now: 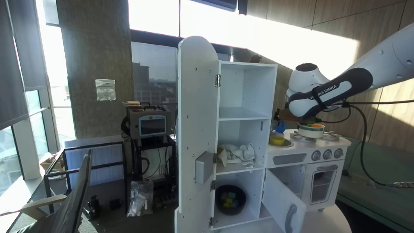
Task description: Remove the object from the shelf
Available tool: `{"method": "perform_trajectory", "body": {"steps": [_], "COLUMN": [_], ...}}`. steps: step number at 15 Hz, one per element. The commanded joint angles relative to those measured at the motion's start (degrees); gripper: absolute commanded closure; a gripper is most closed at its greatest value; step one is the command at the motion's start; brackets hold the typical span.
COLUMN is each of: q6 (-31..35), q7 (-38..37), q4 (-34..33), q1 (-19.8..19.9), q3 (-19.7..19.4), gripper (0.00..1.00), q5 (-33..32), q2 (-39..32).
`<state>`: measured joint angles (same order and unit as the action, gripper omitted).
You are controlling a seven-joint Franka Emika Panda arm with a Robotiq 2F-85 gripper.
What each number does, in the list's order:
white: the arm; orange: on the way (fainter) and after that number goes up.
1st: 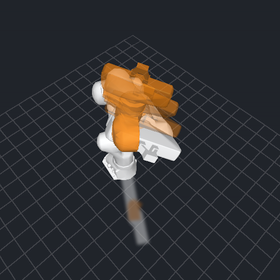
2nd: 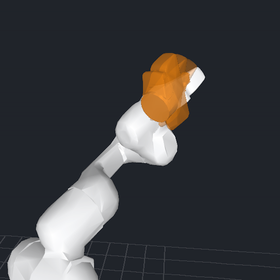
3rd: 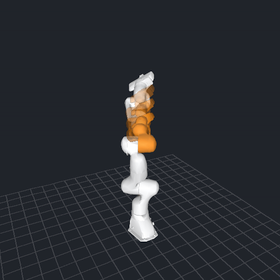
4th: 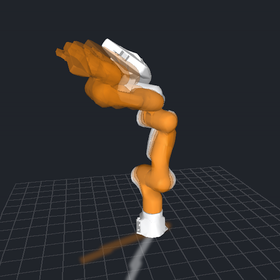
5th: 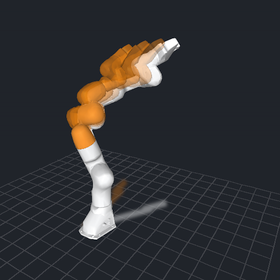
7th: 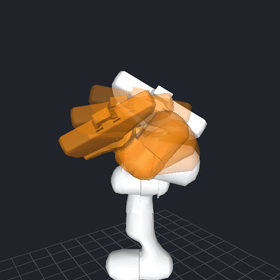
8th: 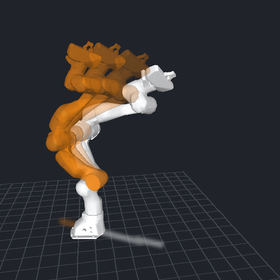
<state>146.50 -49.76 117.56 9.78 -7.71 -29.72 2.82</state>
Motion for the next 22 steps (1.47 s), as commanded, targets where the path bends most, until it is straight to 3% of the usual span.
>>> {"method": "perform_trajectory", "body": {"steps": [1, 3, 7, 13, 22], "q6": [-2.3, -5.4, -10.3, -6.6, -6.0], "q7": [-5.5, -10.3, -16.0, -17.5, -15.7], "q4": [-0.8, -2.4, -5.9, -14.1, -23.3], "q1": [0.6, 0.9, 1.7, 2.8, 2.3], "q3": [0.5, 0.0, -1.3, -3.9, -6.1], "gripper": [0.0, 0.0, 0.0, 0.0, 0.0], "q5": [-8.4, -13.7, -16.3, -18.9, -15.7], "q2": [-0.3, -0.9, -2.2, -7.9, -16.9]}}
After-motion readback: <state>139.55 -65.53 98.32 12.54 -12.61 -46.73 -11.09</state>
